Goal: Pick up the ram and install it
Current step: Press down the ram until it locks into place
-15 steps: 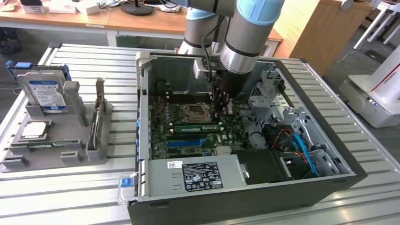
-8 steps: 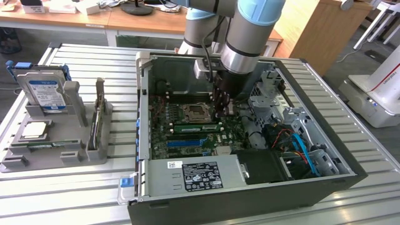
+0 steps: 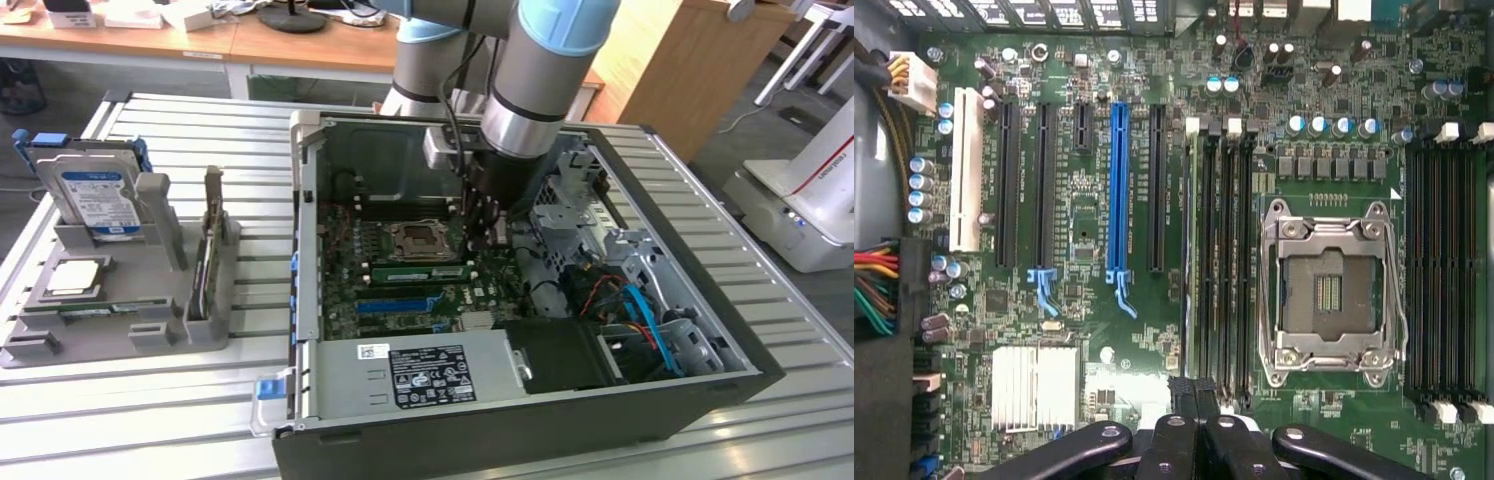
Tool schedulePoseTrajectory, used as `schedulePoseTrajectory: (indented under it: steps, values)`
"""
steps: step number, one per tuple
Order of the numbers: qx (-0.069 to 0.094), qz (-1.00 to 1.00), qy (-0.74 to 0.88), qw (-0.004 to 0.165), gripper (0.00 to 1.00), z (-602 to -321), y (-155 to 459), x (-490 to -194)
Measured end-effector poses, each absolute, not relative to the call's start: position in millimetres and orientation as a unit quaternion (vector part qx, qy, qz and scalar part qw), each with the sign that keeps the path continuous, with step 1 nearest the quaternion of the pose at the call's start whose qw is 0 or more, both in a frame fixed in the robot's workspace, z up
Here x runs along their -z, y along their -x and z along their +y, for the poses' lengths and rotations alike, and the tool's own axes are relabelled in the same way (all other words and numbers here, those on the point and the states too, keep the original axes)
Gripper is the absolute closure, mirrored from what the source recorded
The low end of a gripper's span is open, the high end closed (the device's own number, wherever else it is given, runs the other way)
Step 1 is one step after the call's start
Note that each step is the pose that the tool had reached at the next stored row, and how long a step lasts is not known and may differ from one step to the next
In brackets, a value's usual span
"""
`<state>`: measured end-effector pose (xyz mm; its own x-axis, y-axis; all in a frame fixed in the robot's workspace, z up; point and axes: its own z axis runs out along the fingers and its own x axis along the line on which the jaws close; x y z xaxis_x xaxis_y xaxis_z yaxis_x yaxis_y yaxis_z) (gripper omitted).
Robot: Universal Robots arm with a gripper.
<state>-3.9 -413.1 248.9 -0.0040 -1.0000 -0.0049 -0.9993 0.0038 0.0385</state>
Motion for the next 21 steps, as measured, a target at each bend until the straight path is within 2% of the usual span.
schedulePoseTrajectory:
  steps: [21]
  values:
    - [0.015,-0.708,-0.706,0.012,0.89,-413,-3,-237]
